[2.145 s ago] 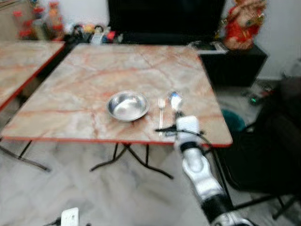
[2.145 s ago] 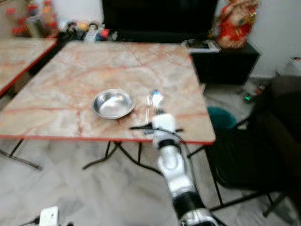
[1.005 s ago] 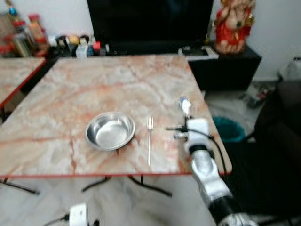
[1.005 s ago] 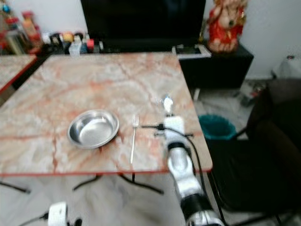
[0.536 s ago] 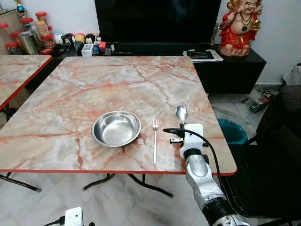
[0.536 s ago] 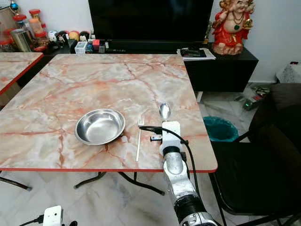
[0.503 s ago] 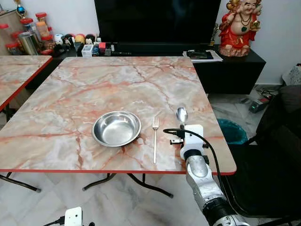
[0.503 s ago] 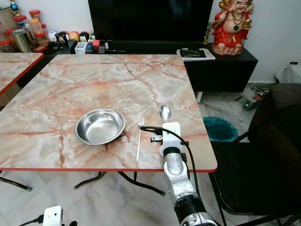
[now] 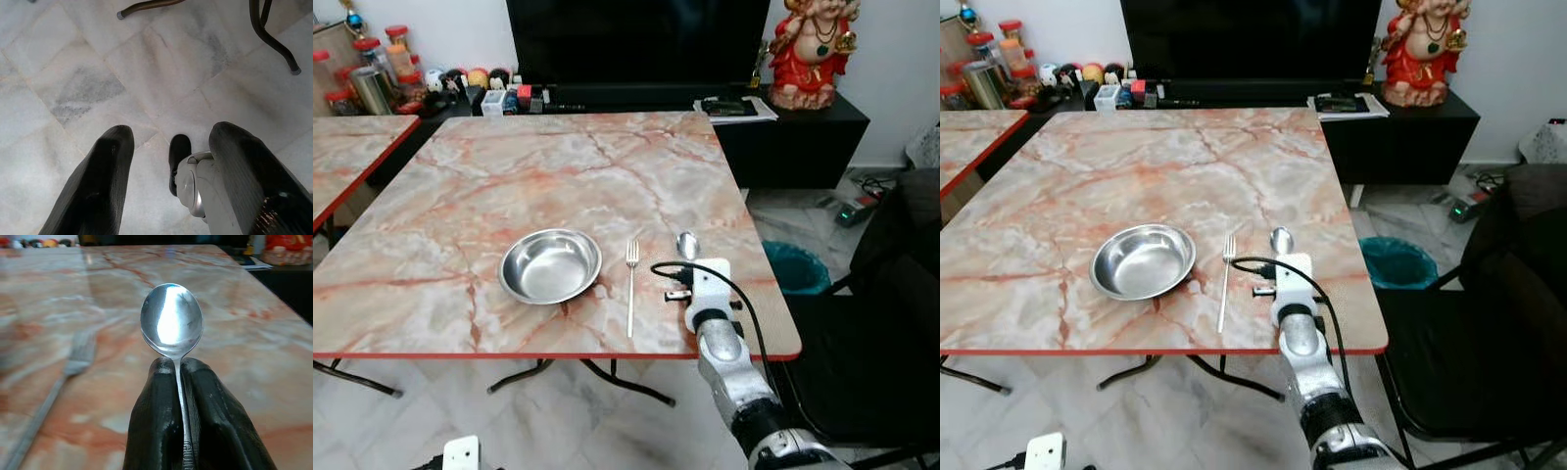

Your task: Setting the table

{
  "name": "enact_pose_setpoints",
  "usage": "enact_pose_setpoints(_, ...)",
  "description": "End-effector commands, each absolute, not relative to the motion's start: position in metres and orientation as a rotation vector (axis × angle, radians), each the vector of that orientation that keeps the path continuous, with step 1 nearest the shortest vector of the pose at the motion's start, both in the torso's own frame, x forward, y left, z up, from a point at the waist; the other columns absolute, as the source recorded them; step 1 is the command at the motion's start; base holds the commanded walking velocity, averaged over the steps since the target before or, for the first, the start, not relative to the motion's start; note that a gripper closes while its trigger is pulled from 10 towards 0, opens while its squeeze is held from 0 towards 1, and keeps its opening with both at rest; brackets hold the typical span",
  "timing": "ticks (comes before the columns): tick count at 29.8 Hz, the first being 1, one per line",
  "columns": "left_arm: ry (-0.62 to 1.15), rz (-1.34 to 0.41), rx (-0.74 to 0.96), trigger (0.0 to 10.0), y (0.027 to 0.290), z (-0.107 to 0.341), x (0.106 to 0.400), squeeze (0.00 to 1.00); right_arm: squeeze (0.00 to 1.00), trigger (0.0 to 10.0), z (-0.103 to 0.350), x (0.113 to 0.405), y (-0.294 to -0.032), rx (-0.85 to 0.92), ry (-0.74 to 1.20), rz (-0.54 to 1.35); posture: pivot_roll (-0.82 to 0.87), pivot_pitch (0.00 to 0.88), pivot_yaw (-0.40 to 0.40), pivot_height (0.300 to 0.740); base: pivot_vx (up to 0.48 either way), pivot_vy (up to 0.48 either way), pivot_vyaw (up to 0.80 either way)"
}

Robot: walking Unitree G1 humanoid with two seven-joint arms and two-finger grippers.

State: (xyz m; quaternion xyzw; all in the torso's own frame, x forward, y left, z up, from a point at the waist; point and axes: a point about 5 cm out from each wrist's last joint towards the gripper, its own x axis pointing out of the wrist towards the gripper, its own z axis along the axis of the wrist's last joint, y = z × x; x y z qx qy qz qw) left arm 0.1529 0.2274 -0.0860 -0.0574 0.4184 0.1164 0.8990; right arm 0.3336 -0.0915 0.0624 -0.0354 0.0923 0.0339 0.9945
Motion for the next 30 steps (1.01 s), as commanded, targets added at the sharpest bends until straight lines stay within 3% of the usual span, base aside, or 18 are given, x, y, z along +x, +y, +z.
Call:
enact_pose_setpoints(1, 0.873, 0.254, -0.115, 10.0, 0.231, -0.087, 0.149, 0.0, 0.0, 10.0, 0.065, 0.336, -0.081, -0.07, 0.182, 0.102, 0.07, 0.0, 0.017, 0.74, 0.0, 0.0, 0.0)
enact_pose_setpoints(7, 0.873, 0.257, -0.111, 10.0, 0.233, -0.086, 0.148, 0.0, 0.0, 10.0, 0.069, 0.34, -0.071, -0.076, 0.184, 0.123, 0.09, 0.0, 0.016, 0.74, 0.0, 0.0, 0.0)
enact_pose_setpoints(30, 0.873, 0.264, -0.107, 10.0, 0.237, -0.085, 0.149, 0.0, 0.0, 10.0, 0.057, 0.341, -0.094, -0.114, 0.276, -0.003, 0.09, 0.0, 0.028, 0.74, 0.0, 0.0, 0.0)
